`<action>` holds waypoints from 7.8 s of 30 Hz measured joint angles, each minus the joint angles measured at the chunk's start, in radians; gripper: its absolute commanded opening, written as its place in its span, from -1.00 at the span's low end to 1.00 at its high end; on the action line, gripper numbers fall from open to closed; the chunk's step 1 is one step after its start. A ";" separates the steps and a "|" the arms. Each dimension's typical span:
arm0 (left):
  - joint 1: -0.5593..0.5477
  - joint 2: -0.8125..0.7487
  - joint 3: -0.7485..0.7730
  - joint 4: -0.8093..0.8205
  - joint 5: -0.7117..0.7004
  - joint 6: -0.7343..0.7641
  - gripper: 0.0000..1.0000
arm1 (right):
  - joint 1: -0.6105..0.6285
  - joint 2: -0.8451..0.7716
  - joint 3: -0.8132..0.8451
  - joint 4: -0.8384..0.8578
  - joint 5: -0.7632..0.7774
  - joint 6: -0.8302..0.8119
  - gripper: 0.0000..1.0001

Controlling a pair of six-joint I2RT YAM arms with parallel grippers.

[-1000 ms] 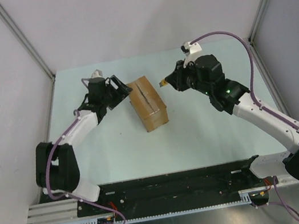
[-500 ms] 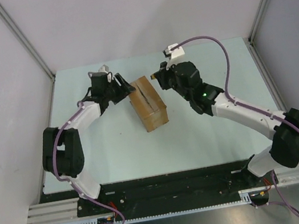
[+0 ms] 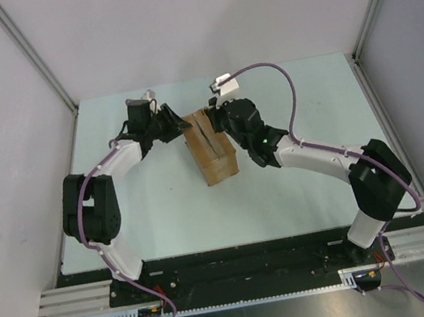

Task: Unpack the express box

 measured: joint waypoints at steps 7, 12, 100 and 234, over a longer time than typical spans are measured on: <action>0.010 0.008 0.000 0.011 0.033 0.000 -0.16 | 0.005 0.074 0.000 0.085 0.004 -0.045 -1.00; 0.015 0.014 0.004 0.014 0.052 0.000 -0.14 | 0.010 0.128 0.008 0.134 0.018 -0.063 -1.00; 0.068 0.066 0.024 0.011 0.186 -0.153 -0.37 | 0.020 0.291 0.136 0.114 0.087 -0.074 -1.00; 0.004 -0.007 0.130 -0.123 0.080 -0.087 0.53 | 0.154 -0.340 -0.132 -0.864 -0.040 0.320 -1.00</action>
